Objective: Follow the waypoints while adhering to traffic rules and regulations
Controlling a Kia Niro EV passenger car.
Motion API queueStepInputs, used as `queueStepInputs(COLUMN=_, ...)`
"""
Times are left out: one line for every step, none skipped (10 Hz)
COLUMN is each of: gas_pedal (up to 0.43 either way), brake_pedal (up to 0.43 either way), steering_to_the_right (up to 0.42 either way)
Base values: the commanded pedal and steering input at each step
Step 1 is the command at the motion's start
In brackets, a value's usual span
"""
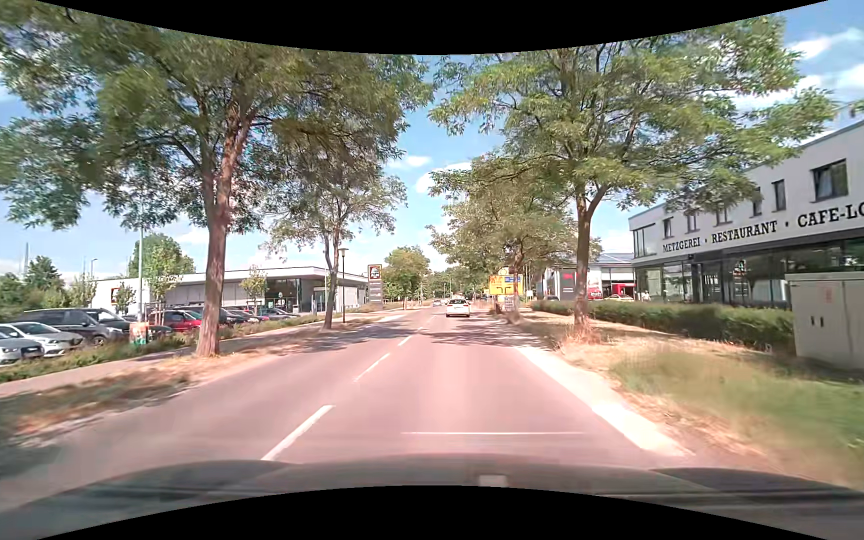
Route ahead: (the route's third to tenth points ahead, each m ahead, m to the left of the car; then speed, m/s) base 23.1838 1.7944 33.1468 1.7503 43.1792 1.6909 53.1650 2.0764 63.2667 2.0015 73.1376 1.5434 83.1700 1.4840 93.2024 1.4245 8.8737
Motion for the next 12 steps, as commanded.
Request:
queueStepInputs(gas_pedal=0.059, brake_pedal=0.000, steering_to_the_right=-0.001)
queueStepInputs(gas_pedal=0.067, brake_pedal=0.000, steering_to_the_right=0.000)
queueStepInputs(gas_pedal=0.067, brake_pedal=0.000, steering_to_the_right=0.000)
queueStepInputs(gas_pedal=0.079, brake_pedal=0.000, steering_to_the_right=0.000)
queueStepInputs(gas_pedal=0.079, brake_pedal=0.000, steering_to_the_right=0.000)
queueStepInputs(gas_pedal=0.087, brake_pedal=0.000, steering_to_the_right=0.000)
queueStepInputs(gas_pedal=0.110, brake_pedal=0.000, steering_to_the_right=0.000)
queueStepInputs(gas_pedal=0.130, brake_pedal=0.000, steering_to_the_right=0.000)
queueStepInputs(gas_pedal=0.138, brake_pedal=0.000, steering_to_the_right=0.000)
queueStepInputs(gas_pedal=0.150, brake_pedal=0.000, steering_to_the_right=0.000)
queueStepInputs(gas_pedal=0.150, brake_pedal=0.000, steering_to_the_right=0.000)
queueStepInputs(gas_pedal=0.150, brake_pedal=0.000, steering_to_the_right=-0.001)
